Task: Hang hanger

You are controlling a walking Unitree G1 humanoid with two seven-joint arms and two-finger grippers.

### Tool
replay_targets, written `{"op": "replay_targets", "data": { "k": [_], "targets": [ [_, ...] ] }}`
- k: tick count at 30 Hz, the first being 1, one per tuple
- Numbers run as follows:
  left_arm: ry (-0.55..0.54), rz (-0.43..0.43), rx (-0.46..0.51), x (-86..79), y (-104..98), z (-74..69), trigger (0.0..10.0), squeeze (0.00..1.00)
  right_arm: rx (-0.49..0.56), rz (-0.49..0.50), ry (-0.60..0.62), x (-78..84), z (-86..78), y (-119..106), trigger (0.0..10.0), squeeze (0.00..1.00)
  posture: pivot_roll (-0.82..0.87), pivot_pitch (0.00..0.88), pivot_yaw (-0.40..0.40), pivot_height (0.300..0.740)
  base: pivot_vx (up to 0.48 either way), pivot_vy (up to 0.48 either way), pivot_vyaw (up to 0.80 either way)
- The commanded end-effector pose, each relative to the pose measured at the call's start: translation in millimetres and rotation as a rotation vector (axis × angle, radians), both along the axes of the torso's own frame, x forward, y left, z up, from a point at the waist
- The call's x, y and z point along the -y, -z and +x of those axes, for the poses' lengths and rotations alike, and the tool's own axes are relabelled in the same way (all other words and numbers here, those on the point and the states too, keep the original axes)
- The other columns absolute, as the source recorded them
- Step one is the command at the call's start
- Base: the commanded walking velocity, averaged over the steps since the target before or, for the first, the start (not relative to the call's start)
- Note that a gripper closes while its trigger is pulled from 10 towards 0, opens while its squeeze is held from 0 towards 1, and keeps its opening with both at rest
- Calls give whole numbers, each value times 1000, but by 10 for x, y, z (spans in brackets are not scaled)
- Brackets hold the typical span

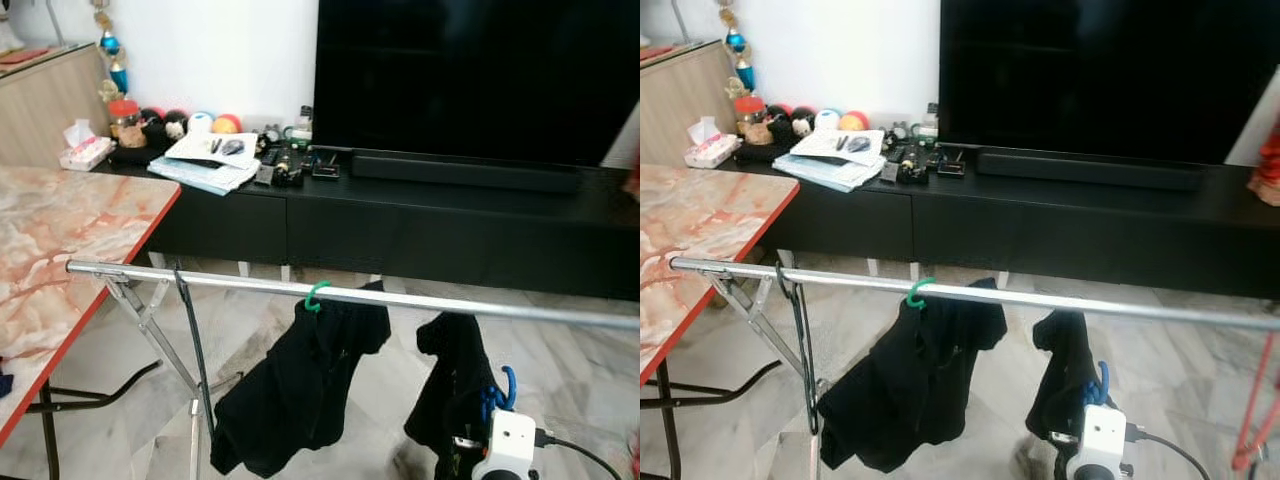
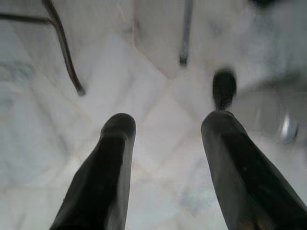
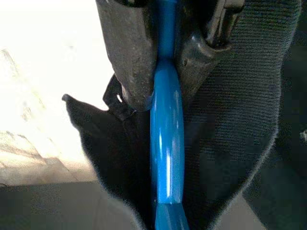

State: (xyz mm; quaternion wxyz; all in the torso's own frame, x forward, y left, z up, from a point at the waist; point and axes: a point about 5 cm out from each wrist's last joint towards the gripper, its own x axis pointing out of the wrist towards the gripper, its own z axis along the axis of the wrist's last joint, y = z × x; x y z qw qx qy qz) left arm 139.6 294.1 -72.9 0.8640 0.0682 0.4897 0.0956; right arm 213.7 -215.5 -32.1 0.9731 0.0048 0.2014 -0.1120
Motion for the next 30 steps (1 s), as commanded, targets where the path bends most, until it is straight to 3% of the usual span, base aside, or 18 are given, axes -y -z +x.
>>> {"op": "replay_targets", "data": {
  "k": [1,30],
  "targets": [
    [4,-7,-47,25,59,-130,10000,0,55,-15,-14,5,132,-109,10000,0,130,0,-20,740,-285,0,0],
    [-7,-9,-45,23,57,-122,10000,0,38,-10,15,26,132,-92,10000,0,136,0,-23,740,-284,0,0]
  ]
}}
